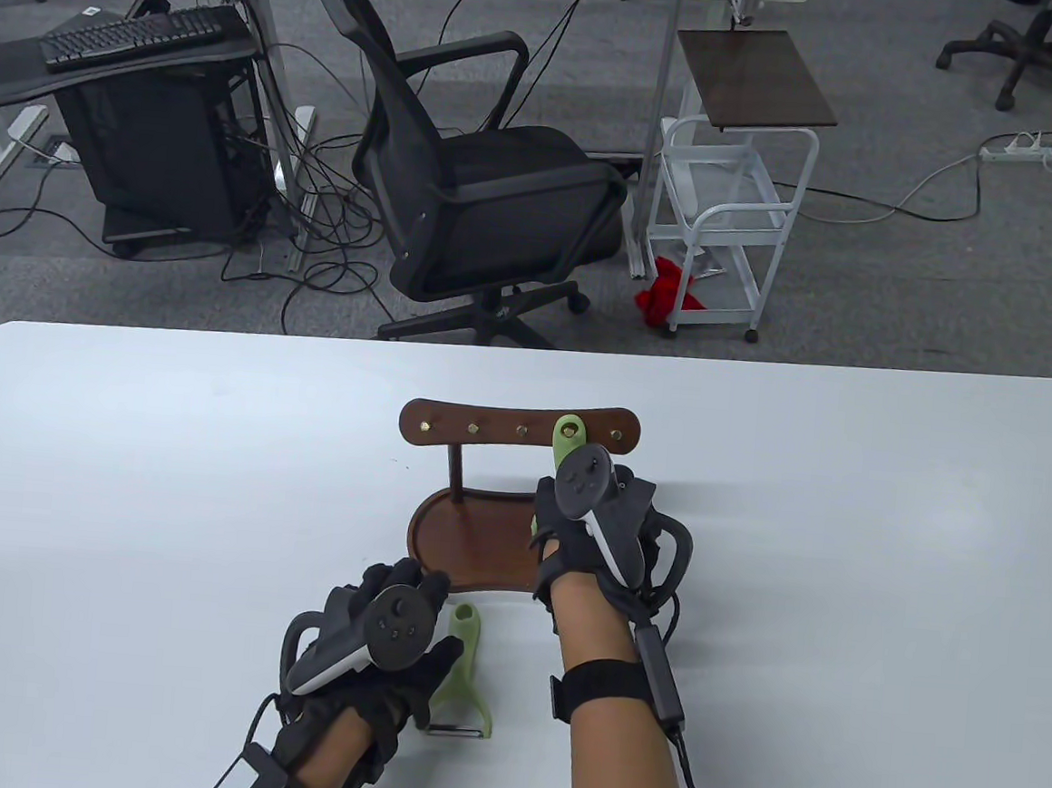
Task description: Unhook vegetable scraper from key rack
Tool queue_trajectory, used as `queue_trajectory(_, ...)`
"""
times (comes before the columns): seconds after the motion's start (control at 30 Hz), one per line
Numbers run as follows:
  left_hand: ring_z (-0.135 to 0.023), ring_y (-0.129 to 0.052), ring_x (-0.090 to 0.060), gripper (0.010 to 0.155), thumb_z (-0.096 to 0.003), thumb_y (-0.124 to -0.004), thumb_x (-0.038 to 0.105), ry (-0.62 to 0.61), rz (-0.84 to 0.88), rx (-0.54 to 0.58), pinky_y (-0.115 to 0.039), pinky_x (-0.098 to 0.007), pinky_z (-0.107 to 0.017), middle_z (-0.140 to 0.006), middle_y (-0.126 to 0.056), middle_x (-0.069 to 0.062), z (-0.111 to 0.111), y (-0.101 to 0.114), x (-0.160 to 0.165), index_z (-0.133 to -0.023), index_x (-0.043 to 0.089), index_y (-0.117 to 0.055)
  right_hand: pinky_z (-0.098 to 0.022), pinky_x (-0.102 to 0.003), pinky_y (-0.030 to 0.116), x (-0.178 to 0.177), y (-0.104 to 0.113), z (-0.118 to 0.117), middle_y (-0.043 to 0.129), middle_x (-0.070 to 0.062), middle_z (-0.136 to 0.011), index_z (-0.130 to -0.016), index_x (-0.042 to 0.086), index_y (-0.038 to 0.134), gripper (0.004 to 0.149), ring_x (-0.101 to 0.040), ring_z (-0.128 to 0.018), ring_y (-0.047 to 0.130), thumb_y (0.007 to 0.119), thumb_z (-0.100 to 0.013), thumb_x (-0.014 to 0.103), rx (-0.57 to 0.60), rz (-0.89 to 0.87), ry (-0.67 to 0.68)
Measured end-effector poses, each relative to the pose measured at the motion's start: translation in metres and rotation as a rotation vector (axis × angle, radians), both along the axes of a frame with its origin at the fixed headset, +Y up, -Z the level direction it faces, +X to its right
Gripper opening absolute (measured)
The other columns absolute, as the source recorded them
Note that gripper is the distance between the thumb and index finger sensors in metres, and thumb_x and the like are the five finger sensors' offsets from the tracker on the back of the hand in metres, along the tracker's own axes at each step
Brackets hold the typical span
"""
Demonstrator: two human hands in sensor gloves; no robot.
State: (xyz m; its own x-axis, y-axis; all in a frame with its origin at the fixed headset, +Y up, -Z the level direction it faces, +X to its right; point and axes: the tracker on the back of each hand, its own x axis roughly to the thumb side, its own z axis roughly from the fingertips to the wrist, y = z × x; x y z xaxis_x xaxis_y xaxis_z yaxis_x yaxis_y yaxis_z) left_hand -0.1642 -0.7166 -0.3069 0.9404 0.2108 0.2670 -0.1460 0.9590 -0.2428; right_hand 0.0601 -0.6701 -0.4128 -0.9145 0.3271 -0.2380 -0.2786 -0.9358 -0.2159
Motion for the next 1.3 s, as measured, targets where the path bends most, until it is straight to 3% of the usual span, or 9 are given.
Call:
queue_trajectory(0.5,-0.108,-0.028,-0.055,0.074,-0.0539,-0.065,0.052,0.008,0.005,0.005,-0.031,-0.075,-0.070,-0.116,-0.023,-0.018,-0.001,0.000,-0.003,-0.113,0.022,-0.032,-0.029,-0.044,0.078,0.006,0.003,0.019,0.086,-0.013,-0.065,-0.077,0.014,0.076,0.054,-0.028,-0.043,0.087,0.081,-0.041,0.055,0.051,0.002,0.068)
queue_trajectory(0.93,-0.107,-0.029,-0.054,0.074,-0.0539,-0.065,0.052,0.002,0.008,0.013,-0.031,-0.075,-0.070,-0.116,-0.023,-0.018,0.000,0.000,-0.004,-0.113,0.021,-0.033,-0.026,-0.044,0.078,0.007,-0.004,0.061,0.088,-0.014,-0.062,-0.075,0.013,0.078,0.054,-0.028,-0.041,0.088,0.080,-0.042,0.055,0.083,-0.044,0.229)
queue_trajectory(1.3,-0.107,-0.029,-0.054,0.073,-0.0538,-0.065,0.052,-0.020,-0.002,0.039,-0.032,-0.075,-0.070,-0.116,-0.024,-0.018,0.004,0.000,0.002,-0.112,0.021,-0.034,-0.023,-0.043,0.079,0.017,-0.026,0.096,0.089,-0.013,-0.059,-0.074,0.012,0.080,0.053,-0.027,-0.037,0.089,0.079,-0.043,0.055,0.083,-0.058,0.309)
